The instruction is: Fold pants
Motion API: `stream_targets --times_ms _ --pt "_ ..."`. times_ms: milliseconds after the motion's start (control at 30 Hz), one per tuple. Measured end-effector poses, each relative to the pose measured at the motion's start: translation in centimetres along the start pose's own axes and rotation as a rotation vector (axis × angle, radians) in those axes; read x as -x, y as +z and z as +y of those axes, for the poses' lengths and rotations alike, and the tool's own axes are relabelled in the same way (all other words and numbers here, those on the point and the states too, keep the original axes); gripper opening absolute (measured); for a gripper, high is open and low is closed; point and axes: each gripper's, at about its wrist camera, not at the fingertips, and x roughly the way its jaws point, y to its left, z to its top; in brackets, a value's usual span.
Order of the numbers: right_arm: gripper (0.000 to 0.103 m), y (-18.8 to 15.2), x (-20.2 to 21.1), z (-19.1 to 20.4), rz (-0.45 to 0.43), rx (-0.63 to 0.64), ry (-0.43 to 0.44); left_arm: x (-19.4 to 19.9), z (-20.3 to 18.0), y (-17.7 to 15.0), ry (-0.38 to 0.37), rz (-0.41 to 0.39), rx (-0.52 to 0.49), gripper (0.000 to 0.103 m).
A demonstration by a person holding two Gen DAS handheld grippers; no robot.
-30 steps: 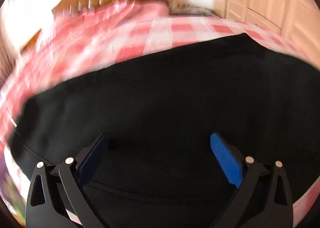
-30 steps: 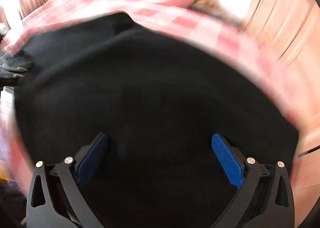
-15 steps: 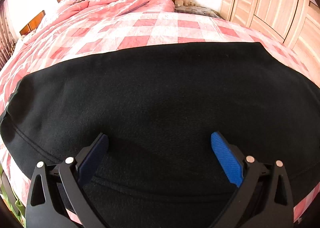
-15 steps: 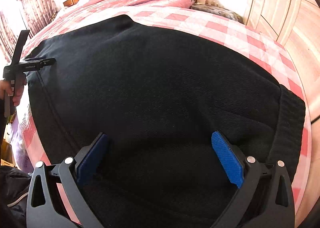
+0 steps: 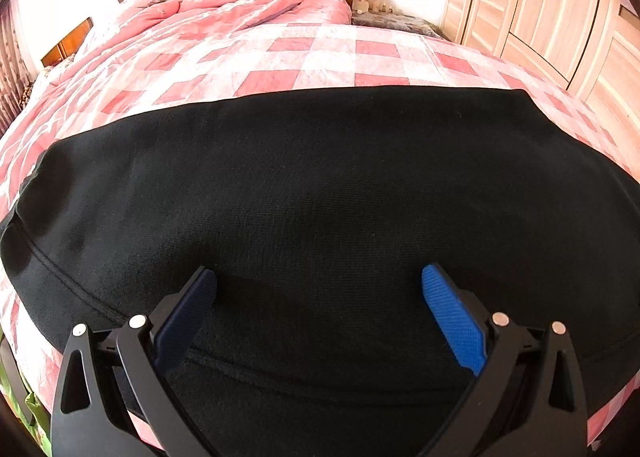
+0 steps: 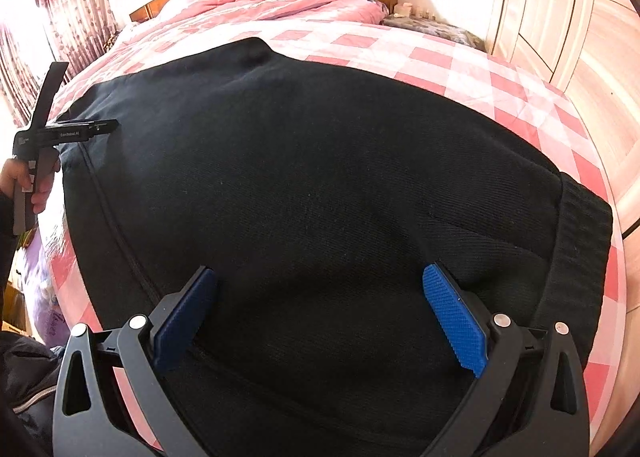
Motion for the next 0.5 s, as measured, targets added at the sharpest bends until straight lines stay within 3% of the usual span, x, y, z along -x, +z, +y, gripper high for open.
stream_targets --times_ms 500 --pt "0.099 0.22 -0.16 0.21 0.023 -0.011 -0.014 0.12 0.0 -0.35 -0.003 -0.029 0.001 0.102"
